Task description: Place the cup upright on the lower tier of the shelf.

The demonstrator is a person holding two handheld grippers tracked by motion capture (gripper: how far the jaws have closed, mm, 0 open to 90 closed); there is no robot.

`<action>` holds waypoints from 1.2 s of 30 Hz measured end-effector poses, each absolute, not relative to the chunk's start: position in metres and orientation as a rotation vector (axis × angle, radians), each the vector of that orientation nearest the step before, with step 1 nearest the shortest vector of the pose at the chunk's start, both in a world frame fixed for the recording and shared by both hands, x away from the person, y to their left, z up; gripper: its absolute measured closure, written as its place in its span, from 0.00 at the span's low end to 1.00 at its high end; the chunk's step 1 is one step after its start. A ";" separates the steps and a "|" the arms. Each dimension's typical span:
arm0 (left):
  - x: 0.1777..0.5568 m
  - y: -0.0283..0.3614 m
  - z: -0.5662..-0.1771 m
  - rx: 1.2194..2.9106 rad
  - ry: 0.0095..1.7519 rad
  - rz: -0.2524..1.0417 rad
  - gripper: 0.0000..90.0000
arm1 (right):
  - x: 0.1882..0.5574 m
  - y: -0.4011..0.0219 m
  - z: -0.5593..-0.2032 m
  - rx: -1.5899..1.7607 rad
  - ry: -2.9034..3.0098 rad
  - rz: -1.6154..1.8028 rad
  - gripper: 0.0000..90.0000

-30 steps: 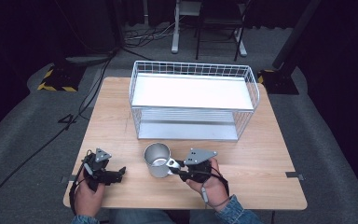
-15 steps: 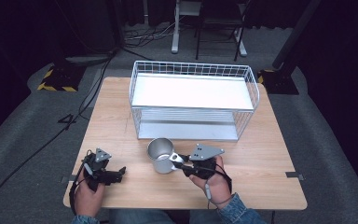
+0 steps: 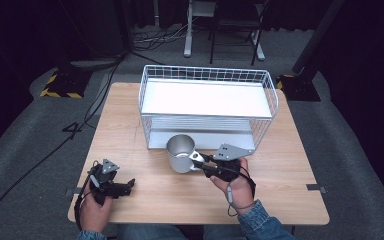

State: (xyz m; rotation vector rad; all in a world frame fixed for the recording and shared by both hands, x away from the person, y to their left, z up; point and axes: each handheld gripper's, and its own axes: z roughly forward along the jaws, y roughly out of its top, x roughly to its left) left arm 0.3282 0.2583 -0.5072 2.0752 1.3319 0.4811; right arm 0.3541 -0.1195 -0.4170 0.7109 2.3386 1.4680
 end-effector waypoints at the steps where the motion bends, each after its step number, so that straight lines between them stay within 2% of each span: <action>1: 0.328 0.258 -0.507 2.076 1.332 0.481 0.00 | 0.355 -0.121 -0.416 0.716 2.332 1.468 0.79; 36: 0.328 0.258 -0.507 2.076 1.332 0.481 0.00 | 0.424 -0.152 -0.419 0.931 2.085 1.370 0.79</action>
